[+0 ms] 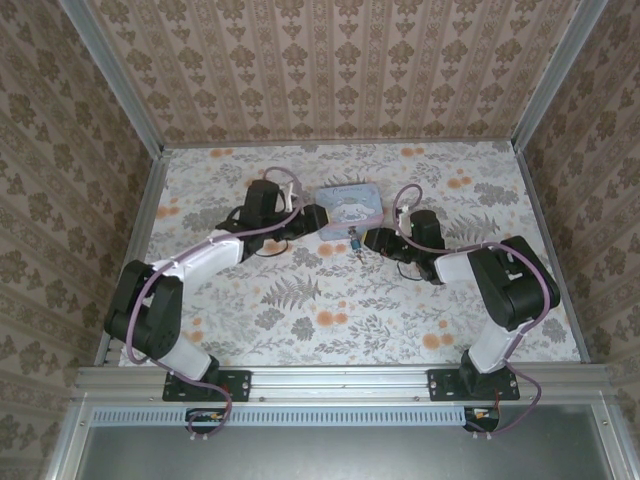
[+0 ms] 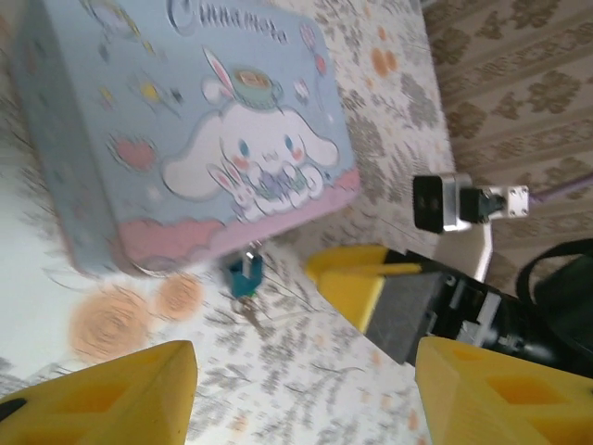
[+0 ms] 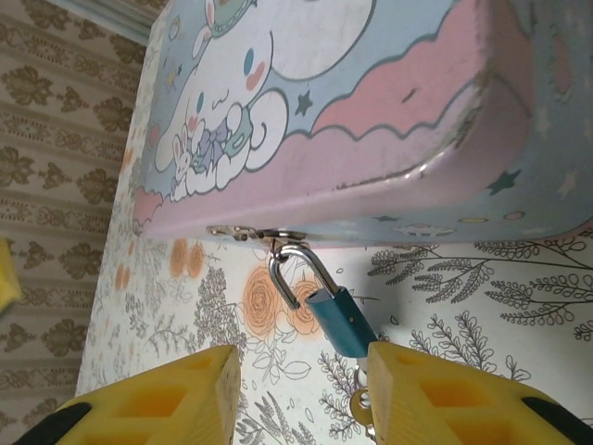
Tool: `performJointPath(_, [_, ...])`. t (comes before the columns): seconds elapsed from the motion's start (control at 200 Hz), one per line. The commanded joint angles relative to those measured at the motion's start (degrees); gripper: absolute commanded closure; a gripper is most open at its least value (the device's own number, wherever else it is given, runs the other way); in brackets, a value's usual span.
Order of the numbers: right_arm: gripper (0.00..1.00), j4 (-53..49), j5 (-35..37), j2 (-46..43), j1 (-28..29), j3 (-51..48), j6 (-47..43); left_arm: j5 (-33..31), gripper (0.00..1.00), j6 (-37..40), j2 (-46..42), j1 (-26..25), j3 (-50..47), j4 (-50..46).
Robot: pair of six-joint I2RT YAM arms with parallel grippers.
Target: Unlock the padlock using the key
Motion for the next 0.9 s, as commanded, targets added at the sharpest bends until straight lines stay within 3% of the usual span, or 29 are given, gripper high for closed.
performJointPath(0.0, [0.58, 0.9, -2.1, 2.3, -0.2, 0.5, -4.4, -6.1, 0.35, 9.4, -0.2, 1.5, 4.9, -11.6])
performJointPath(0.25, [0.58, -0.7, -2.4, 6.0, 0.0, 3.3, -8.0, -9.0, 0.34, 14.2, 4.1, 3.3, 12.0, -17.5])
performJointPath(0.635, [0.58, -1.2, -4.3, 10.1, 1.3, 6.7, -9.4, -8.3, 0.33, 14.3, 7.9, 5.0, 15.9, -18.3])
performJointPath(0.895, [0.63, -1.5, -4.3, 10.9, 2.1, 6.8, -9.6, -7.9, 0.33, 14.0, 9.1, 5.1, 16.9, -18.0])
